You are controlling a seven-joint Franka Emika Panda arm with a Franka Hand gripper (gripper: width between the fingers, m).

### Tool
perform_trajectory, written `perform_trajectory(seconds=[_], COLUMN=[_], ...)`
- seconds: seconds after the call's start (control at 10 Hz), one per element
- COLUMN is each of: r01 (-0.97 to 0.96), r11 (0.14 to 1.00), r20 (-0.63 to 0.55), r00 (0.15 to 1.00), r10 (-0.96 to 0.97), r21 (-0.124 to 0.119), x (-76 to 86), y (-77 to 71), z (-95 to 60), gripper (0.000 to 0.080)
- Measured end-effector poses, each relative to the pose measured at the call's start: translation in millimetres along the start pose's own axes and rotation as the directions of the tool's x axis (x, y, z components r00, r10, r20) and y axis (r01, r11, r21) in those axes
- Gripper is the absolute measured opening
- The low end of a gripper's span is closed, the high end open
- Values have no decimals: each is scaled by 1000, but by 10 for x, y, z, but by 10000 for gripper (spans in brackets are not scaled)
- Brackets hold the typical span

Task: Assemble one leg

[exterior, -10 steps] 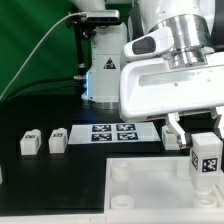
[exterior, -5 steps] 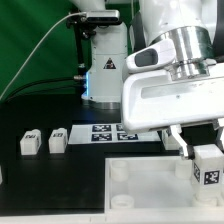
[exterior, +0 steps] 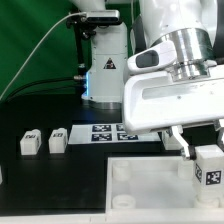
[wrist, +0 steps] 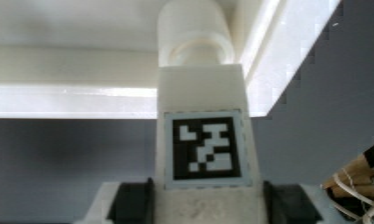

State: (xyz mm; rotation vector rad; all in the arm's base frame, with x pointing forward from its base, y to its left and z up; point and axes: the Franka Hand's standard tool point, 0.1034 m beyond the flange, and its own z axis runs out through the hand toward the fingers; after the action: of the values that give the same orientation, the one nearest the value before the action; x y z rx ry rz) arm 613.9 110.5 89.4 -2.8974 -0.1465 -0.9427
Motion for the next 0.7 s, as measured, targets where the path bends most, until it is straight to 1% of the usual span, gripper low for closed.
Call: perform_trajectory(seconds=[0.3,0.4,0.5,0.6,0.7], r01=[0,1,2,2,3], r11=[1000,1000,1000,1000,1000], r20=[24,25,25,25,25], r00=[1000,1000,1000,1000,1000], r10=[0,-1,-2,-2,-3], r21=[2,2,2,2,2], x=[-10,-13,-14,-15,-15], y=[-4,-4,-4,-4,-4], z=[-5,-4,-3,-2,-2], gripper=[294,479,591,591,640])
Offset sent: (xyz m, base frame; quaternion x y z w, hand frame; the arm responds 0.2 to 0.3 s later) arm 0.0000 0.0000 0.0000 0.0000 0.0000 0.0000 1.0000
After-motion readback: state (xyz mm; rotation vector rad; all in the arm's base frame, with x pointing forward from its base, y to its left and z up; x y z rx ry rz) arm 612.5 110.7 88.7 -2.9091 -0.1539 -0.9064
